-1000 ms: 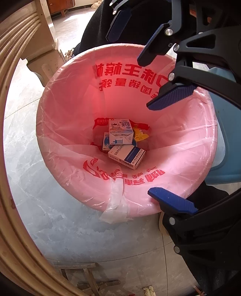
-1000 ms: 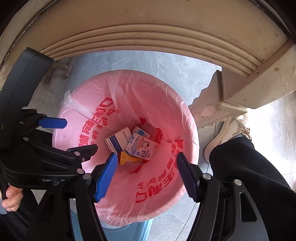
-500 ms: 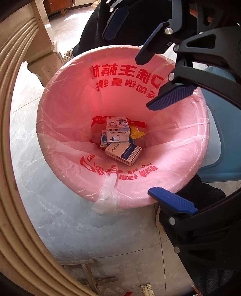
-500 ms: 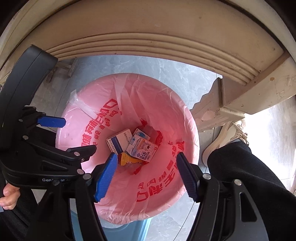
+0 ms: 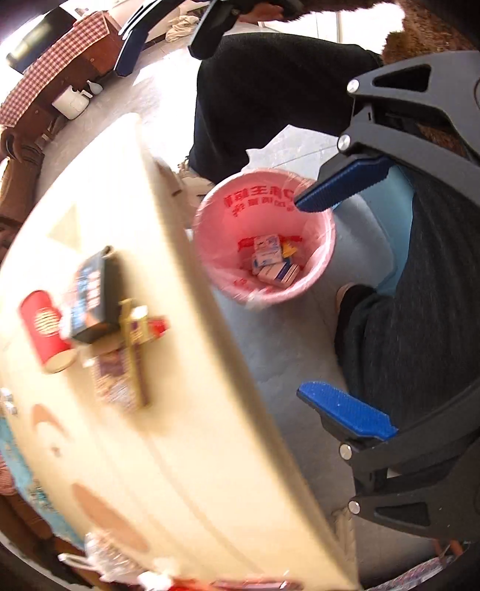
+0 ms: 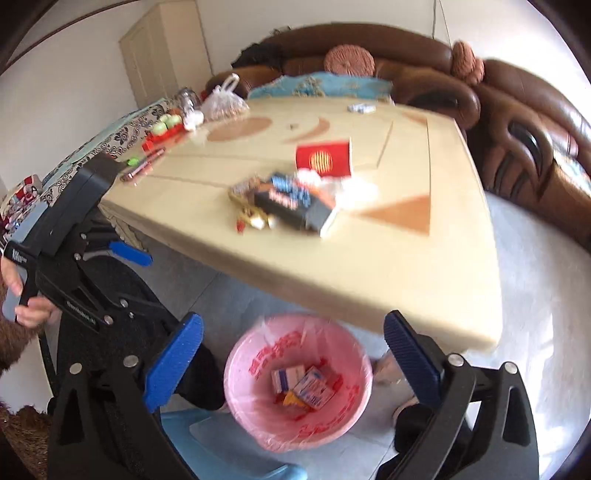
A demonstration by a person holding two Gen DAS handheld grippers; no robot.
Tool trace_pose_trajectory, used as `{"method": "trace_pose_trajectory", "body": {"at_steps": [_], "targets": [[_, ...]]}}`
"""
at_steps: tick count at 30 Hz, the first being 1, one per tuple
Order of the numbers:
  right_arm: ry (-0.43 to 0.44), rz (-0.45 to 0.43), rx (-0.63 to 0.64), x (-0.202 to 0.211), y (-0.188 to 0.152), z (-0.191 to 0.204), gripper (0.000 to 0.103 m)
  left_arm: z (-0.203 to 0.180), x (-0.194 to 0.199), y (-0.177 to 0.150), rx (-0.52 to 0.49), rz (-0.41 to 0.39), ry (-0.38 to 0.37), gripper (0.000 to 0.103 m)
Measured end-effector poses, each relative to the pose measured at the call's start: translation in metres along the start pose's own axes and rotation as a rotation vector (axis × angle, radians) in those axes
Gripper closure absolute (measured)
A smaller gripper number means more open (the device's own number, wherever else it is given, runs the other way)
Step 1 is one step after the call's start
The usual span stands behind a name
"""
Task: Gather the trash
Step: 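Move both open tools back over the table toward the boxes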
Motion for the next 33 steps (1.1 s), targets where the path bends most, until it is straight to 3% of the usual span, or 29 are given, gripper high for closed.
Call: {"method": "trace_pose_trajectory", "body": {"at_steps": [3,8,17,27,33], "targets": [[0.025,-0.05,0.103,0.025,0.047,0.003,0.007,0.023,0.049,0.031,-0.103,-0.05,0.054,0.01],[0.135,-0.041,0.257,0.038,0.102,0.011,0.007,0.034,0.091,0.068,-0.318,-0.064,0.094,0.009],[0.205,0.022,0.444,0.018,0.149,0.014,0.007,0.003,0.083,0.08,-0.671,0.036,0.043,0.009],[0.261,0.151,0.544,-0.039,0.151,0.012,0.007,0.019,0.024,0.109,-0.688,0.158,-0.042,0.009],[0.333,0.222,0.541,-0.081,0.143,0.004,0.007,0.026,-0.018,0.117,-0.694,0.226,-0.091,0.009]]}}
Point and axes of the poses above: each gripper's, at about its wrist camera, not at the fingertips, and x roughly against the way its jaws point, z to its left, y to its top, the point moved 6 cm from there along -x, roughly the way its jaws point, and after that the axes turned 1 degree about -y, right-handed, at the moved point
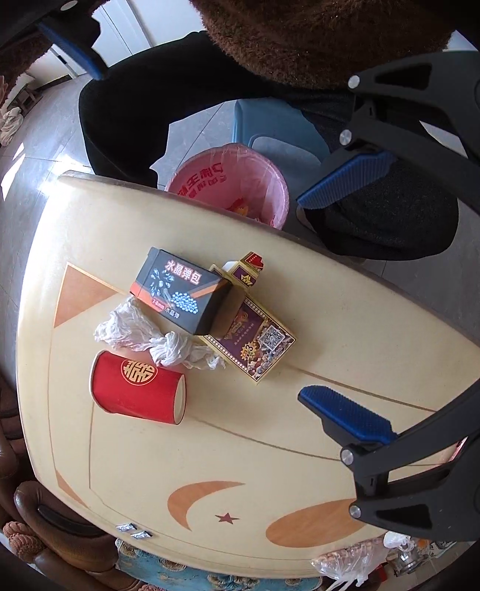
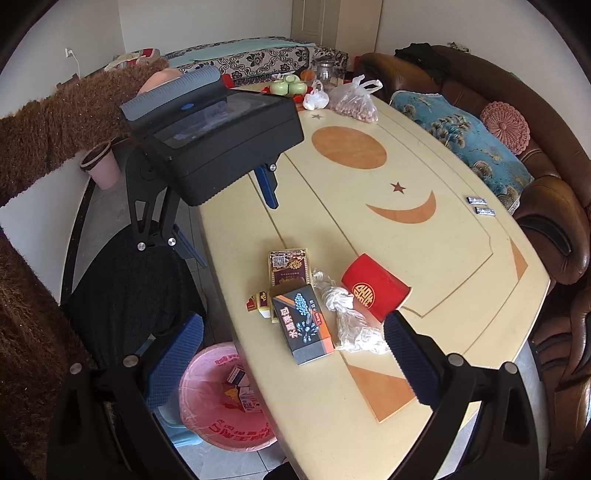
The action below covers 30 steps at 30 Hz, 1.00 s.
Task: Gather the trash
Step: 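Move both open tools back over the table toward the boxes, then grasp the purple card box with the left tool while the right tool grasps the black box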
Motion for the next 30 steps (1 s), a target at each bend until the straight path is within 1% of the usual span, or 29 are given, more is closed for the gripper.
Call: {"method": "trace_pose_trajectory", "body": {"at_steps": [5,11,13,18,23,25,27,30], "targets": [[0.073,0.056,-0.018,-0.038,-0.01,-0.01,0.007,0.011,-0.033,0.006,0.001,0.04,-0.046,0.009],[0.12,0.121,-0.006,-0.073,-0.023,-0.013,0.007,0.02,-0.055,0.012,-0.004,0.056,-0.087,0.009],[0.133,0.134,0.0,-0.081,-0.026,-0.012,0.007,0.024,-0.06,0.012,-0.006,0.056,-0.081,0.009],[0.155,0.169,0.017,-0.099,-0.032,-0.011,0.007,0.025,-0.071,0.013,-0.006,0.065,-0.1,0.009],[0.172,0.18,0.015,-0.113,-0.035,-0.013,0.007,0.024,-0.08,0.015,-0.022,0.069,-0.119,0.009],[0.179,0.189,0.021,-0.119,-0.036,-0.012,0.007,0.027,-0.082,0.015,-0.024,0.06,-0.108,0.009],[0.176,0.197,0.028,-0.125,-0.038,-0.012,0.007,0.033,-0.079,0.016,-0.014,0.043,-0.134,0.009],[0.193,0.199,0.02,-0.135,-0.039,-0.014,0.007,0.04,-0.08,0.017,0.001,0.039,-0.134,0.009]]}}
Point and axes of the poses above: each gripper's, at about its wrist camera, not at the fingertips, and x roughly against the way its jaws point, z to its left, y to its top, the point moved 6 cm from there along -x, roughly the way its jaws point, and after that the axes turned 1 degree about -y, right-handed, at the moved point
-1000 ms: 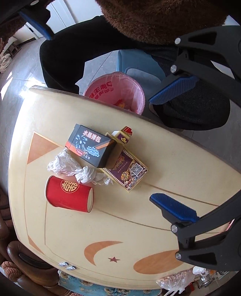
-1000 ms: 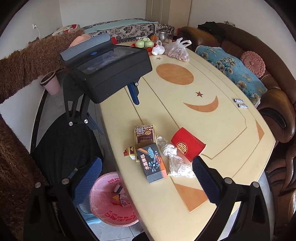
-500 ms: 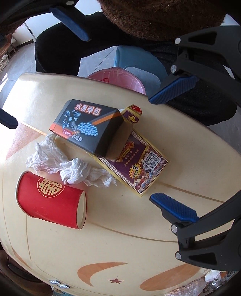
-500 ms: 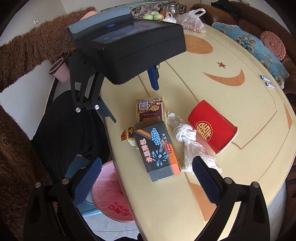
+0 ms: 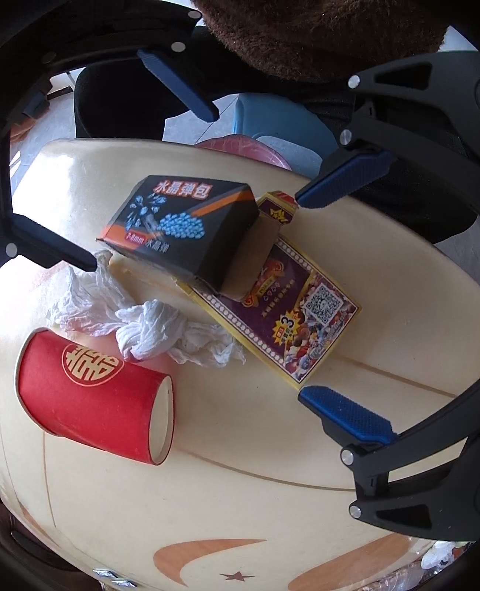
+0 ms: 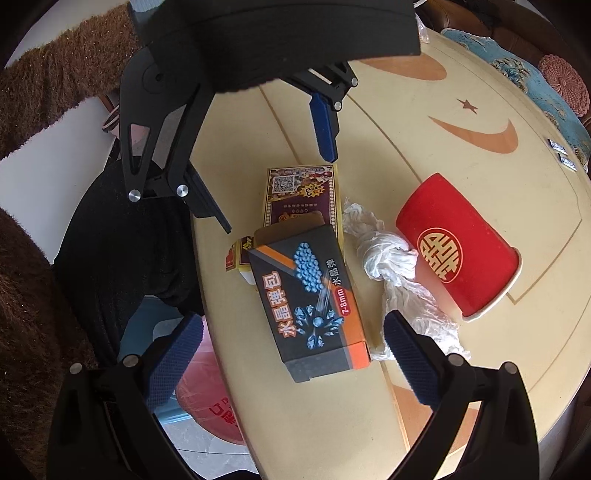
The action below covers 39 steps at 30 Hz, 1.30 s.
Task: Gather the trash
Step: 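Grasp the purple card box with the left tool while the right tool grasps the black box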
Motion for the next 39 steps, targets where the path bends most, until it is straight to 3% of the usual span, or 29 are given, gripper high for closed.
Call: {"method": "trace_pose_trajectory", "body": {"at_steps": [12,16,26,32,39], "targets": [[0.054,0.03,0.0,-0.021,0.005,-0.011,0.007,0.013,-0.007,0.002,-0.035,0.026,-0.044,0.009],[0.069,0.045,0.001,-0.03,0.009,-0.012,0.016,0.024,-0.004,0.006,-0.039,0.032,-0.025,0.009],[0.089,0.046,-0.024,-0.031,0.003,-0.015,0.018,0.02,-0.003,0.019,-0.092,0.029,-0.013,0.009],[0.057,0.019,-0.059,-0.024,-0.003,-0.023,0.042,0.01,-0.002,0.018,-0.087,-0.022,-0.009,0.009],[0.019,-0.008,-0.089,-0.02,-0.009,-0.023,0.043,0.01,-0.001,0.009,-0.06,-0.051,0.034,0.01]]}}
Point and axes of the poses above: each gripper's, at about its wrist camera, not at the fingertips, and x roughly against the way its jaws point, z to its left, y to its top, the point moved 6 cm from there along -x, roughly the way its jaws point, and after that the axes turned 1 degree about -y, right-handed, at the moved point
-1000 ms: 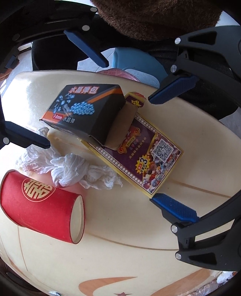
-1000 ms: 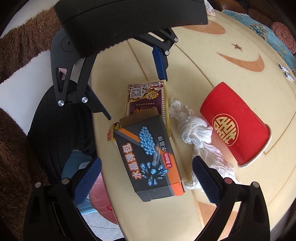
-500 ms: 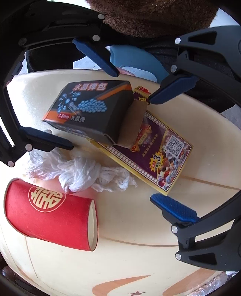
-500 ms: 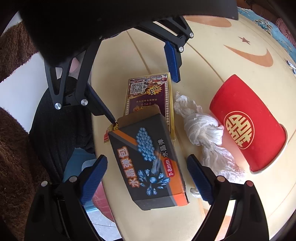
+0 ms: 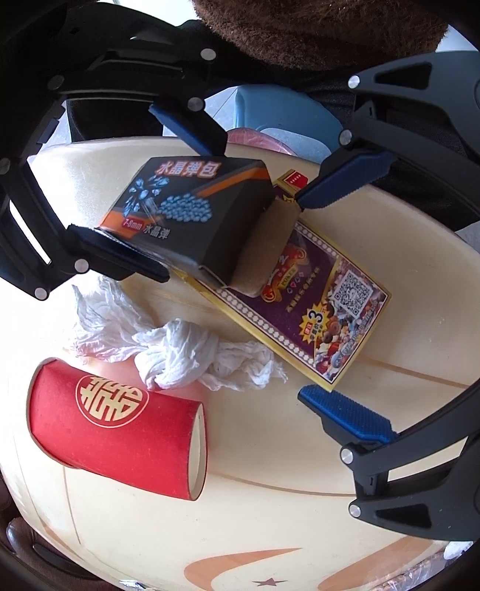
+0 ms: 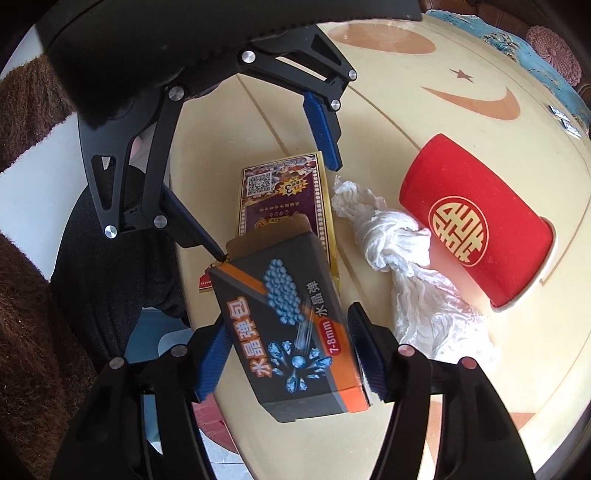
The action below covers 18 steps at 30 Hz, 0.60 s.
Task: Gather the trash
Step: 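Grasp the purple card box with the left tool while the right tool grasps the black box, then lift the card box and black box and carry both over the pink bin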
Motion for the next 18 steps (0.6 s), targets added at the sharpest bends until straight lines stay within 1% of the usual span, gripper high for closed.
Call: {"method": "trace_pose_trajectory", "body": {"at_steps": [3,6,9,11,15,17,18], "targets": [[-0.013,-0.006,-0.025,0.002,-0.007,0.005,0.043,0.003,0.001,0.001,0.038,-0.024,0.01,0.017],[-0.038,-0.005,-0.056,0.003,-0.009,0.005,0.043,0.003,0.004,0.002,0.072,-0.035,0.012,0.019],[-0.063,-0.006,-0.086,0.006,-0.013,0.006,0.043,0.007,0.008,0.001,0.079,-0.037,0.022,0.022],[-0.062,-0.007,-0.11,0.009,-0.015,0.009,0.043,0.004,0.008,0.001,0.082,-0.036,0.026,0.024],[-0.097,-0.01,-0.141,0.016,-0.022,0.007,0.043,-0.002,0.006,-0.001,0.084,-0.01,0.054,0.026],[-0.086,-0.011,-0.161,0.019,-0.026,0.006,0.043,-0.01,0.003,-0.002,0.052,0.012,0.099,0.025],[-0.089,-0.018,-0.167,0.02,-0.028,0.006,0.043,-0.012,0.004,-0.001,0.035,-0.001,0.128,0.023]]}}
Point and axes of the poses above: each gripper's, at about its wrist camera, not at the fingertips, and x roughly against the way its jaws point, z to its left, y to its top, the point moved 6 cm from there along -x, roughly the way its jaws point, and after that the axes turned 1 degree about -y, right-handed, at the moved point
